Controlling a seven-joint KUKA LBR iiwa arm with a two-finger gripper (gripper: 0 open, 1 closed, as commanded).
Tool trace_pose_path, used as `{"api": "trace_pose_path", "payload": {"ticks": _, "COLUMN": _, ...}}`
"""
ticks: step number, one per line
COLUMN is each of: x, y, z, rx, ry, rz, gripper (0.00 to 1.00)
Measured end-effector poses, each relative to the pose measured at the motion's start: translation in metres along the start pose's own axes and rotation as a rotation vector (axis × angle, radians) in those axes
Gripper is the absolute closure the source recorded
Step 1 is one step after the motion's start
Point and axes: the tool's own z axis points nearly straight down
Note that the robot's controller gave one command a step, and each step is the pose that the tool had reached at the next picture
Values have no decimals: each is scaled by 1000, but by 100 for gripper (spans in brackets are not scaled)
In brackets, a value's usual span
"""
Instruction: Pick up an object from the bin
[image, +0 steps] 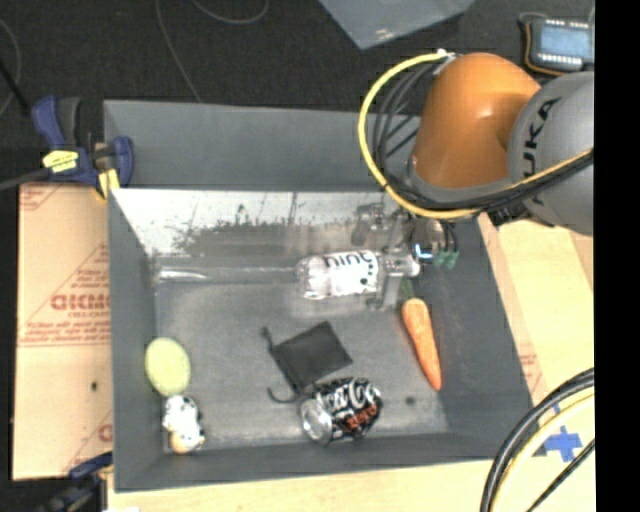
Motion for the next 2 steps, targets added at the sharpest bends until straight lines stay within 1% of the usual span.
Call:
{"api": "trace_pose_path", "payload": {"ticks": 1, "x": -1, "y": 0, "z": -5, "rx": 0, "ry": -8, "rz": 0, "gripper": 0}}
{"api": "trace_pose_path", "payload": {"ticks": 2, "x": -8, "y": 28, "z": 37, "rx": 1, "ry": -15, "rz": -9, "gripper": 0}}
